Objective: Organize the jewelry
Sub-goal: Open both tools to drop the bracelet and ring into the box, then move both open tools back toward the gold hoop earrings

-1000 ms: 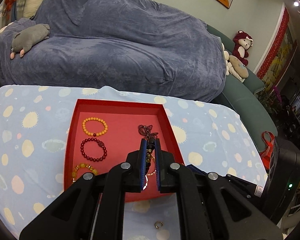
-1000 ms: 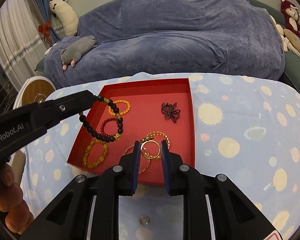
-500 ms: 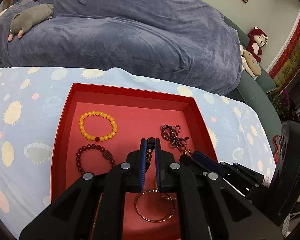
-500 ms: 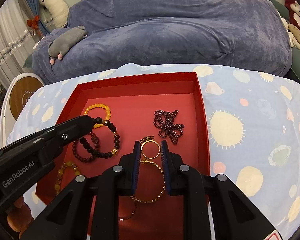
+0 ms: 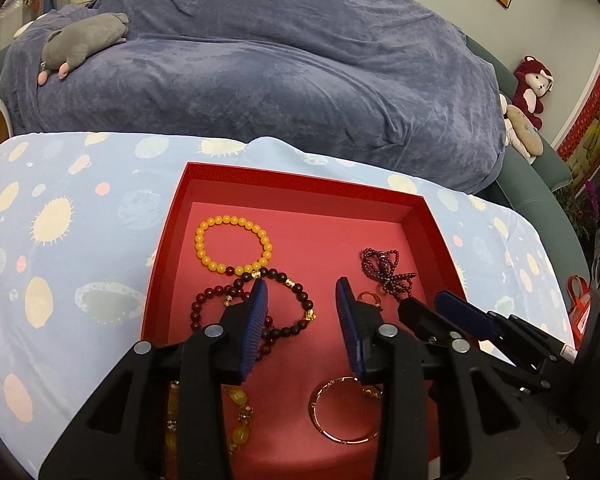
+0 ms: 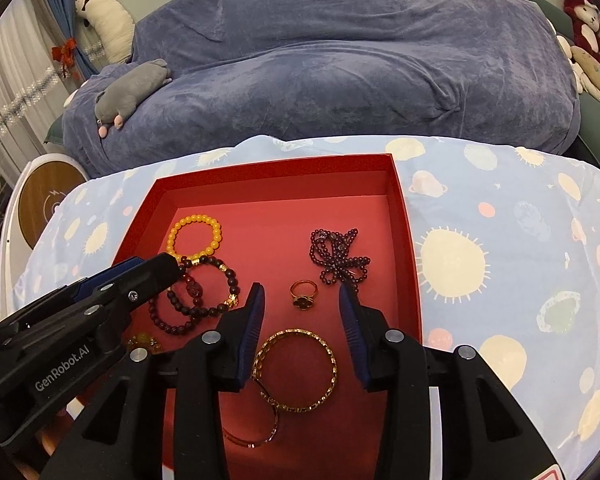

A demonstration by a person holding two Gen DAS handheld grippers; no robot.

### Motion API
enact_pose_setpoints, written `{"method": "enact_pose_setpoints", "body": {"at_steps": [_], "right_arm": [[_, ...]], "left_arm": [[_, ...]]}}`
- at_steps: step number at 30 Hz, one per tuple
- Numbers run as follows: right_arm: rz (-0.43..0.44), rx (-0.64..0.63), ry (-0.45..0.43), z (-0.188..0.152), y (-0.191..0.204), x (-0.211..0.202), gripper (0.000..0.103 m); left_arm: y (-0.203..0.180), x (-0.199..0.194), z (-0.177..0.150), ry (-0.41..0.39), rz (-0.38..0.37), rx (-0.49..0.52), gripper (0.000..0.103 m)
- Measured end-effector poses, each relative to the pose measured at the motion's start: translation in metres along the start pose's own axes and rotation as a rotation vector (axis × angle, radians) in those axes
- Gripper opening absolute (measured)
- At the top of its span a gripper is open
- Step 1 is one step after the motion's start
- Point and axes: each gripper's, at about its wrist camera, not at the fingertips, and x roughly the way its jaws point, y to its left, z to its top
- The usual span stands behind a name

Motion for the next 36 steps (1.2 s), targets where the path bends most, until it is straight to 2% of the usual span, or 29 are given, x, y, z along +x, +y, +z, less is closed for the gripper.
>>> {"method": "enact_pose_setpoints", "body": {"at_steps": [8, 26, 36], "right_arm": [[0.013, -0.003, -0.025, -0.01, 0.006, -0.039, 0.038], [0.008, -0.001, -0.055, -0.06, 0.015, -0.112, 0.038], [-0.036, 0.006, -0.032, -0.118, 0.002, -0.143, 0.038]], "left_arm": [[-0.006, -0.036, -0.013, -0.025, -0.006, 0.003, 0.034], [-0.017, -0.101, -0.053, -0.04, 0.006, 0.012, 0.034], [-0.013, -0.126, -0.108, -0.002, 0.019, 0.004, 0.034]]}}
